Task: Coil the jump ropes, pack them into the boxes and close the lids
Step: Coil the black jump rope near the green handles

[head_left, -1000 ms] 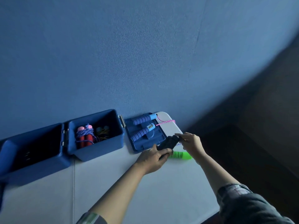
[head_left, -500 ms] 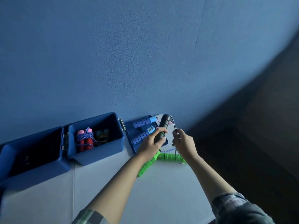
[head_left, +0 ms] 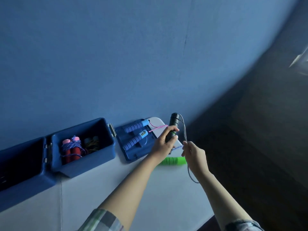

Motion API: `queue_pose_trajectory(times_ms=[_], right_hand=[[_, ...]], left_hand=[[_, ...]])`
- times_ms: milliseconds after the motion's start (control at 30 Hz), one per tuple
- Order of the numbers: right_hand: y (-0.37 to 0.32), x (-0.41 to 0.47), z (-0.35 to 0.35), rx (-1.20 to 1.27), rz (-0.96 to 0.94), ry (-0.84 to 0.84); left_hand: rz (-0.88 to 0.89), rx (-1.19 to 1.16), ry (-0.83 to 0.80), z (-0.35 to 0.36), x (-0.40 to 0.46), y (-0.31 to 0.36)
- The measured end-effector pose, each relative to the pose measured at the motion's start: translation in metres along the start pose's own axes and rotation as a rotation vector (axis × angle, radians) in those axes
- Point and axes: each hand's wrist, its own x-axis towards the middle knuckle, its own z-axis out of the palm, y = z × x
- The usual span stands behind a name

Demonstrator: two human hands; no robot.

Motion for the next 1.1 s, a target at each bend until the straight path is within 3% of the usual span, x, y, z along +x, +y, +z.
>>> queue_pose_trajectory(times_ms=[333, 567, 800, 967, 1100], right_hand=[[0.011, -0.015, -0.027, 0.421, 0.290, -0.355], [0.020, -0.032, -0.020, -0.172, 0.228, -0.558], [0.000, -0.032, -0.030, -0.456, -0.150, -0.436], [-0.011, -0.031, -0.034, -0.438, -0.217, -0.621], [-0.024, -0.033, -0.037, -0.533, -0.315, -0.672]], left_hand=[[-0.013, -0.115, 0.000, 0.046, -0.005, -0.003], [-0.196, -0.366, 0.051, 0.048, -0.009, -0.004], [-0.192, -0.352, 0.274, 0.003, 0.008, -0.001], [-0.045, -0.085, 0.182, -0.031, -0.001, -0.012], [0.044, 0.063, 0.177, -0.052, -0.012, -0.013]])
